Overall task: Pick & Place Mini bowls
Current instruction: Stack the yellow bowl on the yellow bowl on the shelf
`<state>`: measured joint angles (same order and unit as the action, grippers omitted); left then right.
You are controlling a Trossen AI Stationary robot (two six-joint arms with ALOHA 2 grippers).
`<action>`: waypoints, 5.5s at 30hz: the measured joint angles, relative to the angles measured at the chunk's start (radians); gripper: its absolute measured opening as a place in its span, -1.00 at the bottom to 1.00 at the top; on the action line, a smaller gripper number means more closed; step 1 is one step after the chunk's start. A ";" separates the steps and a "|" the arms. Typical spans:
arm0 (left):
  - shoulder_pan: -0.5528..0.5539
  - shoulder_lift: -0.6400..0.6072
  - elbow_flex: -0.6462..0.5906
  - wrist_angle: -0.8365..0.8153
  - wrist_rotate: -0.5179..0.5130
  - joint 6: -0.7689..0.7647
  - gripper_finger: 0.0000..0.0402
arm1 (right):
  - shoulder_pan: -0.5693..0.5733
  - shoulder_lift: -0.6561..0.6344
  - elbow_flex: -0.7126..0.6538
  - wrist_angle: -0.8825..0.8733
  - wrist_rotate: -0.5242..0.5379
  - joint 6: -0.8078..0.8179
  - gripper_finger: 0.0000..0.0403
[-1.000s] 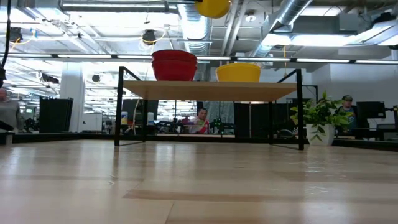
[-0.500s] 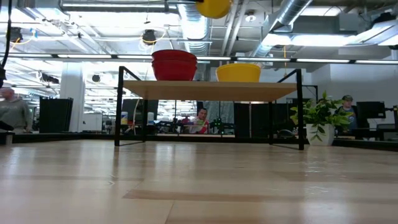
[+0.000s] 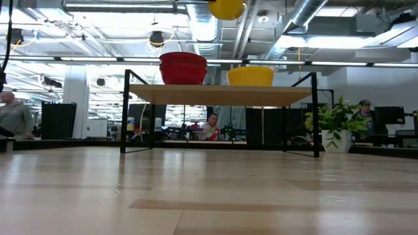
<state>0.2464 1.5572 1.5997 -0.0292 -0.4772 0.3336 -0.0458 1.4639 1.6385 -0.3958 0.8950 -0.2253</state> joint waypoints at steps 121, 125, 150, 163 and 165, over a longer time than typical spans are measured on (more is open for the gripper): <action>-0.390 -1.119 -1.058 -0.029 0.268 -0.346 0.13 | -0.583 0.391 0.484 -1.090 -1.181 0.249 -1.00; -0.390 -1.119 -1.058 -0.029 0.268 -0.346 0.13 | -0.585 0.391 0.482 -1.116 -1.175 0.250 -1.00; -0.390 -1.103 -1.058 -0.042 0.298 -0.372 0.13 | -0.570 0.474 0.481 -1.127 -1.126 0.216 -1.00; -0.390 -1.103 -1.058 -0.042 0.299 -0.372 0.13 | -0.564 0.475 0.481 -1.130 -1.124 0.198 -0.91; -0.390 -1.103 -1.058 -0.042 0.299 -0.372 0.13 | -0.563 0.475 0.481 -1.130 -1.117 0.198 -0.86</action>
<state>-0.1440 0.4545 0.5415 -0.0711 -0.1781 -0.0387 -0.6086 1.9388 2.1197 -1.5257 -0.2221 -0.0271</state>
